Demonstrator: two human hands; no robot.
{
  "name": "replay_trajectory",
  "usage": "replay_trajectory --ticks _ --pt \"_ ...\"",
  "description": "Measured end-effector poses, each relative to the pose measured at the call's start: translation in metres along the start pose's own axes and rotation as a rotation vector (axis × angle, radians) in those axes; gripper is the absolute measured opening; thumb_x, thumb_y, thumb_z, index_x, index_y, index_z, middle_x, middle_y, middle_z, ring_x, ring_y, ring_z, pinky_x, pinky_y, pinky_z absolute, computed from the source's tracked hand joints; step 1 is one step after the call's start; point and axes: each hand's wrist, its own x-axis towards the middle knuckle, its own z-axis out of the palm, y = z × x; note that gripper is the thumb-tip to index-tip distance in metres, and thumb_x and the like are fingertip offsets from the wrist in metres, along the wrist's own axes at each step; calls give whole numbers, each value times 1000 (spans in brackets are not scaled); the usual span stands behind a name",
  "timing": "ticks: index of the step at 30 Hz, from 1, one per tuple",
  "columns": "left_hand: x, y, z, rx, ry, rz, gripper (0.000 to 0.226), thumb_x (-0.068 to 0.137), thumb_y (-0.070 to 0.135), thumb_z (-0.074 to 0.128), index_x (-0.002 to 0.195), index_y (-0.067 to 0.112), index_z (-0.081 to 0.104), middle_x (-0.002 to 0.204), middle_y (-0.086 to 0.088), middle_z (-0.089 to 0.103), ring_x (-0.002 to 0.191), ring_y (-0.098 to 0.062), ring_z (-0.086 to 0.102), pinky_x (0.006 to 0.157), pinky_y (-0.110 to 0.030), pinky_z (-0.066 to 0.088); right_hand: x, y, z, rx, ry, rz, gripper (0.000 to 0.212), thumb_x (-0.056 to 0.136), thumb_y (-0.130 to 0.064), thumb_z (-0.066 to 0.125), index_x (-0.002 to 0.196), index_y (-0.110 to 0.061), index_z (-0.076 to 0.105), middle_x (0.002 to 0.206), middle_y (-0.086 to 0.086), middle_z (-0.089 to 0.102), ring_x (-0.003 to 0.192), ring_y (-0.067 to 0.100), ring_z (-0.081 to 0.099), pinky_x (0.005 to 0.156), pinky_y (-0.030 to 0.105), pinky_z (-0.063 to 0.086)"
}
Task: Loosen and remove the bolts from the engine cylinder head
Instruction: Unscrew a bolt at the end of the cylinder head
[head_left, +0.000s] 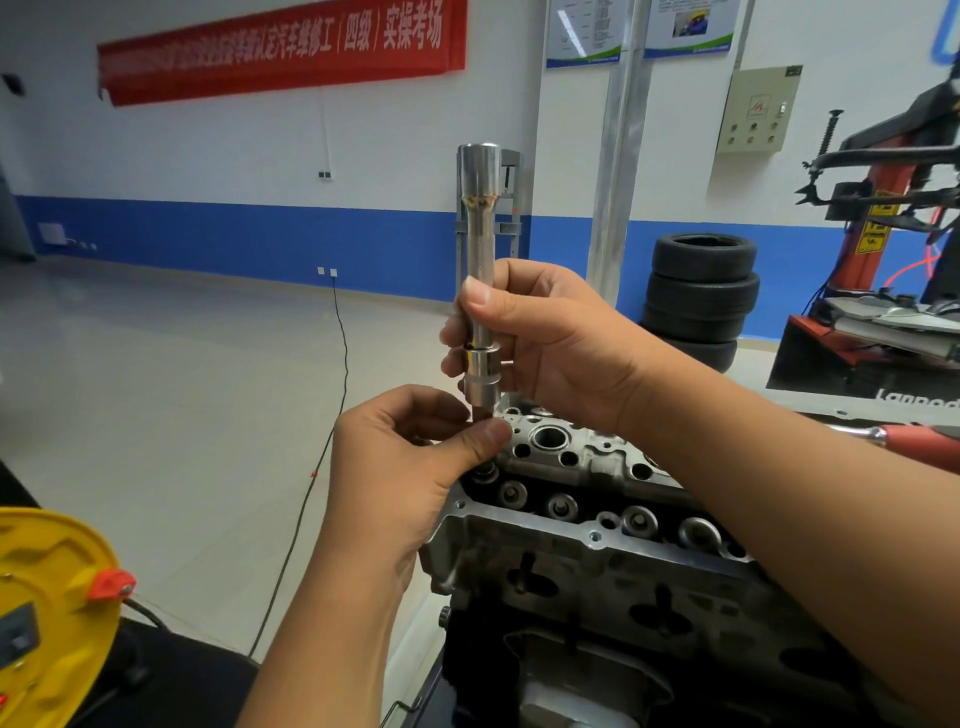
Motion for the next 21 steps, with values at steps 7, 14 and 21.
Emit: replay_trajectory --ticks 7,14,21 --pt "-4 3 0 33 -226 -68 15 84 45 68 91 49 80 95 11 81 96 -6 75 90 -39 53 1 -1 0 -4 -20 9 17 93 -26 67 90 -10 64 87 10 74 78 27 73 64 35 59" --pt "-4 3 6 36 -56 -22 17 70 28 89 81 34 78 76 6 78 74 -10 75 74 -32 55 -1 -1 1 -28 -45 44 18 93 -28 66 97 -11 70 90 8 74 83 28 73 75 38 59" --pt "-2 1 2 9 -160 -41 26 69 47 75 93 40 81 90 9 81 90 -9 76 90 -38 56 -1 -2 1 -37 -29 38 18 90 -27 69 92 -9 65 87 10 73 78 27 73 67 35 59"
